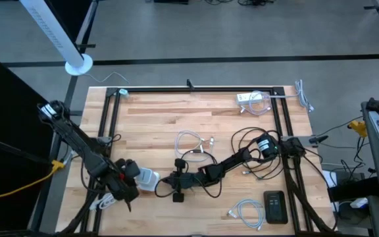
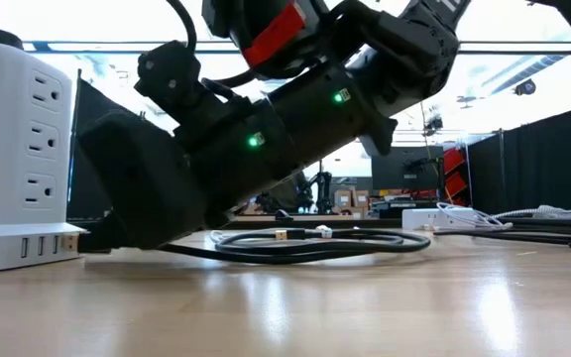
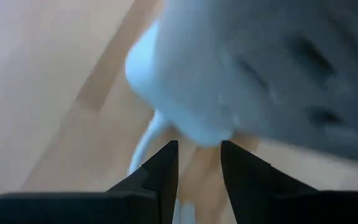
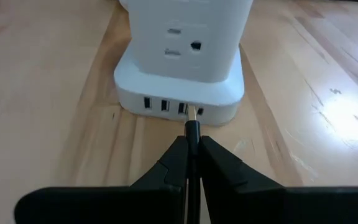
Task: Plug in charger cables
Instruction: Insert the left black charger cable into the bottom white outlet extension
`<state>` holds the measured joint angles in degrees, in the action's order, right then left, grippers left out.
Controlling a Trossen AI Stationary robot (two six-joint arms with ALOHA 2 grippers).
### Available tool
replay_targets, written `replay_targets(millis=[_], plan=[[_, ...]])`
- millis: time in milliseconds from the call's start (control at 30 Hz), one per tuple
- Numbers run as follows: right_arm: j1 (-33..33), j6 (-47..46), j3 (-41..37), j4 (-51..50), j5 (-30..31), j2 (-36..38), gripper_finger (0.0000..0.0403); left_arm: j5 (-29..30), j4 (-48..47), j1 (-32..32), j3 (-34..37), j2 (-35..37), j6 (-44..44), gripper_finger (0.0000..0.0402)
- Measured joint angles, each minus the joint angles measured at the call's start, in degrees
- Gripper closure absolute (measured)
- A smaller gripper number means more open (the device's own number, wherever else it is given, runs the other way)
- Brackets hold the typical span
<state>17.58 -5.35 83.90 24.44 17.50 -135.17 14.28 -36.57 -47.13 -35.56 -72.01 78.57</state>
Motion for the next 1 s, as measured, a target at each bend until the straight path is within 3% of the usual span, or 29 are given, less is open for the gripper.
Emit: replay_targets(millis=[633, 1000], plan=[[-0.47, -1.67, 0.0, 0.36, -1.6, 0.04, 0.0386, 5.38, 6.64, -0.37, 2.32, -0.24, -5.26, 0.0335], [-0.48, -2.59, 0.0, -0.16, -1.49, 0.15, 0.0386, 11.89, -13.76, -4.03, -9.35, -0.58, -5.77, 0.0337]])
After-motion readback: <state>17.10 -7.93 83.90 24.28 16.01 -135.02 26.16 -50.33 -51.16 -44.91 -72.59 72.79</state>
